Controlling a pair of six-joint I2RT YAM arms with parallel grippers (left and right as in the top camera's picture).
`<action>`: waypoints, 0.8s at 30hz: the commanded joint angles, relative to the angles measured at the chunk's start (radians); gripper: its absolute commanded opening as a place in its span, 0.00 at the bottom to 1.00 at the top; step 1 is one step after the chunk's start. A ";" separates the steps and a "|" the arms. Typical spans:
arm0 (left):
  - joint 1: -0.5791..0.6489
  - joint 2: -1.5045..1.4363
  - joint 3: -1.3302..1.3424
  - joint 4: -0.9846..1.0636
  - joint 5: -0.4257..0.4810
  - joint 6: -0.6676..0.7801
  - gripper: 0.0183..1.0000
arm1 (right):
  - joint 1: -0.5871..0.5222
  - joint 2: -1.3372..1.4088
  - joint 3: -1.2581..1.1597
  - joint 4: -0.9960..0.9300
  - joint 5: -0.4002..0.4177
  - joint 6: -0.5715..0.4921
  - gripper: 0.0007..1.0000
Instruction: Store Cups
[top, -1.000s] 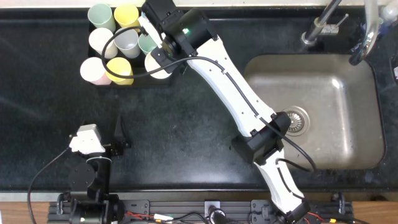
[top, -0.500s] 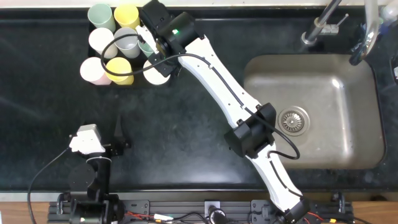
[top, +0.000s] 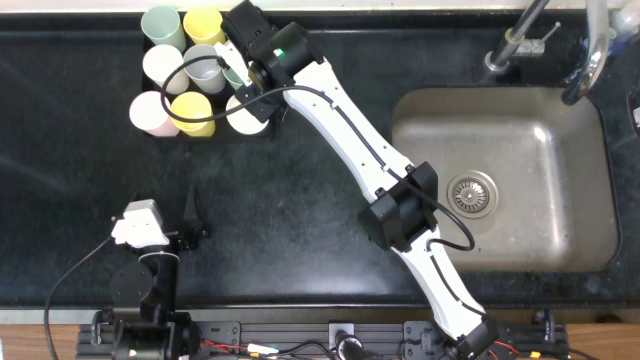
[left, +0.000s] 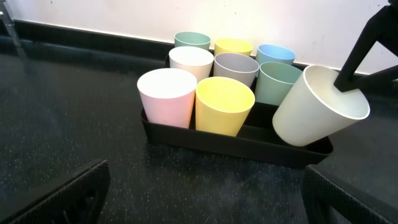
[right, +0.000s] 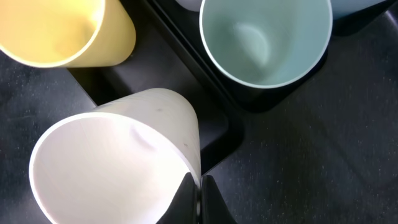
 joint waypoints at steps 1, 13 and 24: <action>0.004 -0.008 -0.003 0.001 0.006 0.019 1.00 | -0.009 0.012 0.034 0.006 0.002 -0.008 0.04; 0.004 -0.008 -0.003 0.001 0.006 0.018 1.00 | -0.010 0.012 -0.013 0.000 0.023 -0.038 0.04; 0.004 -0.008 -0.003 0.001 0.006 0.019 1.00 | -0.012 0.029 -0.013 0.002 0.024 -0.042 0.04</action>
